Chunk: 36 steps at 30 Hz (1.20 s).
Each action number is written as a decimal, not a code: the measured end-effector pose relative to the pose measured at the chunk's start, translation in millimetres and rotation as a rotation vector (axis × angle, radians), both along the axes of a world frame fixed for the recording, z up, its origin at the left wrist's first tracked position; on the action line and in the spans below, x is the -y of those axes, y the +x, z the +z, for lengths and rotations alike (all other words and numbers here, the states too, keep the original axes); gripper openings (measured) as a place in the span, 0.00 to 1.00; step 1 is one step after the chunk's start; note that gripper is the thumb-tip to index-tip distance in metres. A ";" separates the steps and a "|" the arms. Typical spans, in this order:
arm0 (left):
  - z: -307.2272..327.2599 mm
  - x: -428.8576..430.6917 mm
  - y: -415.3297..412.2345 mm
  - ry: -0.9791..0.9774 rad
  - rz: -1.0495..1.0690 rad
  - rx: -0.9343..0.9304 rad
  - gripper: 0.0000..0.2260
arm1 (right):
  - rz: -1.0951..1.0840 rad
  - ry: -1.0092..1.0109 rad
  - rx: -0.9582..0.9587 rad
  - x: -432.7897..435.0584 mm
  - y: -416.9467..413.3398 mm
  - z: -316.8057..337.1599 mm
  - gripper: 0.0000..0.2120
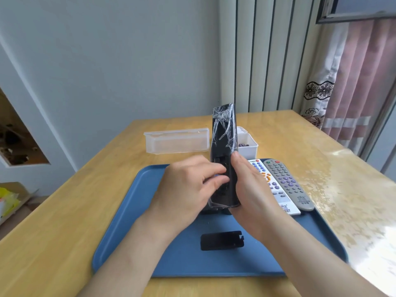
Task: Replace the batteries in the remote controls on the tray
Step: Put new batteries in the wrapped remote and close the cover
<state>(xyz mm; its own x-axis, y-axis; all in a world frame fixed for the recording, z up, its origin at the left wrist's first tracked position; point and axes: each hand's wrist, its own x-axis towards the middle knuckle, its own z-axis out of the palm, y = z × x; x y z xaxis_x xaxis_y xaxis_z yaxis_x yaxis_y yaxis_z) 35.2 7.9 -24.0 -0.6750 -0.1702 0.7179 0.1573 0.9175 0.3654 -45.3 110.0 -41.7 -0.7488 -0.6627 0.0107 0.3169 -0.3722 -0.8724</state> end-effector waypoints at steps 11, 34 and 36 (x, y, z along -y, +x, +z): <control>-1.4 -0.5 2.3 -0.037 -0.053 0.221 0.14 | -0.116 0.053 -0.072 0.1 -2.4 -2.1 0.15; 4.2 12.7 0.8 1.215 -0.337 0.339 0.23 | 0.055 0.055 -0.142 -5.1 9.7 11.4 0.10; 9.2 18.5 3.7 1.404 -0.465 0.291 0.23 | 0.064 0.042 -0.103 -7.9 6.9 13.0 0.10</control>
<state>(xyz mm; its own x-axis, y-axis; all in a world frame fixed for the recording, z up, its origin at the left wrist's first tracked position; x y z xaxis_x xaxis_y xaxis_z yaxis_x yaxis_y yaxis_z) 38.9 -10.5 -14.8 -0.9464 -0.3231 -0.0066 0.0972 -0.3041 0.9477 -38.4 117.9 -28.8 -0.7016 -0.7104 0.0562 0.2470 -0.3164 -0.9159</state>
